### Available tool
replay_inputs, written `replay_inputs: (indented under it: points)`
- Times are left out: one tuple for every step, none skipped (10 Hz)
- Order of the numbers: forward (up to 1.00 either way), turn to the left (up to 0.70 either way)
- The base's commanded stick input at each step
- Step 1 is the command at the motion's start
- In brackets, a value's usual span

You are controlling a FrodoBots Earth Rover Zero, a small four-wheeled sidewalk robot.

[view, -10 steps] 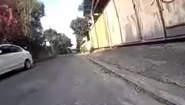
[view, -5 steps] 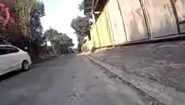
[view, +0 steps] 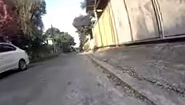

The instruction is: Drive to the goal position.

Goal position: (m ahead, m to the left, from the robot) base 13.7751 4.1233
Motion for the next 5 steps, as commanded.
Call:
replay_inputs:
  points:
    - [0.91,0.0]
    - [0.91,0.0]
    - [0.91,0.0]
    - [0.91,0.0]
    - [0.91,0.0]
